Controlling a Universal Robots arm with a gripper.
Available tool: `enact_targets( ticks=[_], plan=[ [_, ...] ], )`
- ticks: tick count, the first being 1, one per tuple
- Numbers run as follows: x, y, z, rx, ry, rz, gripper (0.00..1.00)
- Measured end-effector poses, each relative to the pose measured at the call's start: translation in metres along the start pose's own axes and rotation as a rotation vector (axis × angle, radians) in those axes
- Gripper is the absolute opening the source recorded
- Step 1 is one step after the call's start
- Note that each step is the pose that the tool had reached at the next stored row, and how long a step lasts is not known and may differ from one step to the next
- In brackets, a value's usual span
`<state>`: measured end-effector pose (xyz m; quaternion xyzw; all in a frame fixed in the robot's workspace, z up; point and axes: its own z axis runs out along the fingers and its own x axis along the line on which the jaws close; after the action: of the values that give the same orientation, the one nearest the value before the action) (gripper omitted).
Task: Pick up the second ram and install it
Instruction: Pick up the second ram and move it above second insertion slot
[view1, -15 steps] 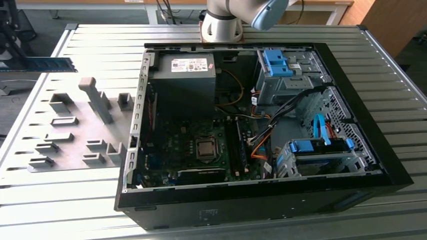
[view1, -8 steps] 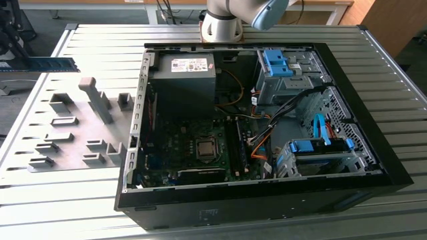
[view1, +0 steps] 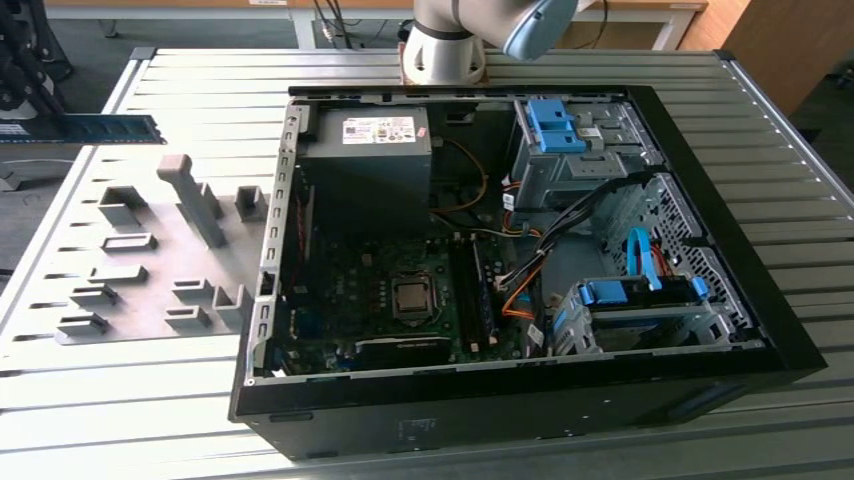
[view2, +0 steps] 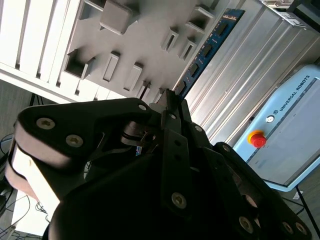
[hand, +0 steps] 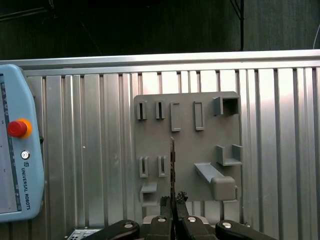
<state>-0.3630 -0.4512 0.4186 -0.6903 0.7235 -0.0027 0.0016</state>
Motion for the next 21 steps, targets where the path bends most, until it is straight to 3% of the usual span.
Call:
enact_targets(
  ticks=[21],
  plan=[
    [-0.0006, -0.0117, 0.0001, 0.0000, 0.0000, 0.000, 0.14]
  ],
)
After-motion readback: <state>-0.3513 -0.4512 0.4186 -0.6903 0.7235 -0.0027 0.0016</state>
